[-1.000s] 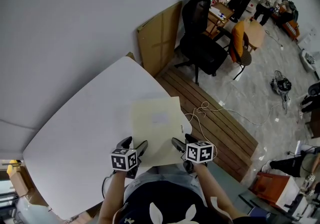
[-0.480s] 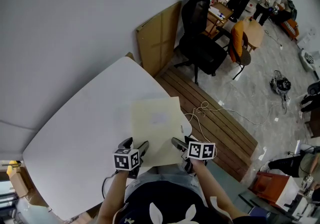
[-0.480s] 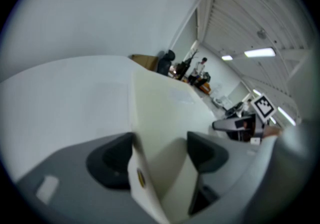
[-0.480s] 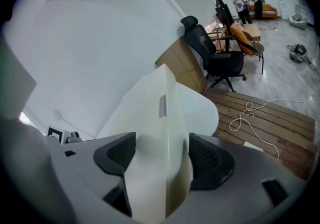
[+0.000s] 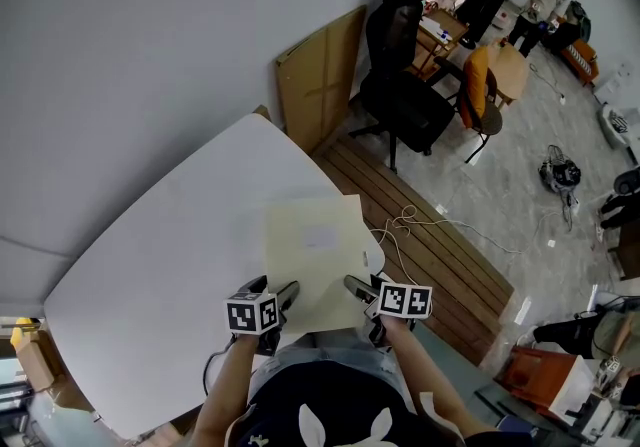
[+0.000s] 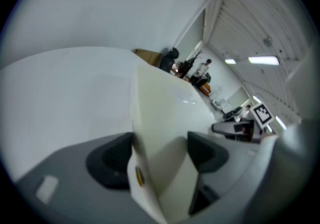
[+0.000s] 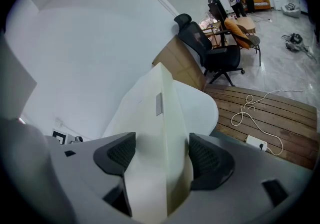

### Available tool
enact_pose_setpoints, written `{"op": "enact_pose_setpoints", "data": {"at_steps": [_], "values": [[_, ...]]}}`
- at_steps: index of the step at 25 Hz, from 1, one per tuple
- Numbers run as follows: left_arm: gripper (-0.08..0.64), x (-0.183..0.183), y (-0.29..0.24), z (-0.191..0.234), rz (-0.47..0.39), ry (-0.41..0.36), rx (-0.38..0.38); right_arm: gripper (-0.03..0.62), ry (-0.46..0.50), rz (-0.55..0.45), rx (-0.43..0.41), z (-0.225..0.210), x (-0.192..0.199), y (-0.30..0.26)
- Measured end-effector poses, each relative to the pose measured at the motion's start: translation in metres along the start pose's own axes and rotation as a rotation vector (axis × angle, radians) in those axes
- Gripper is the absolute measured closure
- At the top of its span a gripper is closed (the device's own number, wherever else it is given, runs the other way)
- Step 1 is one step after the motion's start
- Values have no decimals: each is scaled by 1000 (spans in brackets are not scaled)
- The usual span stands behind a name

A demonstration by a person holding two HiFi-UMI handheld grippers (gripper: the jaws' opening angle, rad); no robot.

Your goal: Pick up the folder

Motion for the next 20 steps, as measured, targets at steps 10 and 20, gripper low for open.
{"op": "enact_pose_setpoints", "data": {"at_steps": [10,20], "values": [[224,2,0,0,-11,60,58,296,-1,-17,-23,1,-1,4],[225,0,4,0,-32,68,59,296,21,-28,-3,5,-4,5]]}}
Point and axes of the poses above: the fingertips, and each gripper's own axes: y backward along the fingers, z to its left, x out of its underside, the point moved 1 cm from there along y, backward along the fingers, and after that the axes turned 10 degrees about y, right-handed, at the moved point
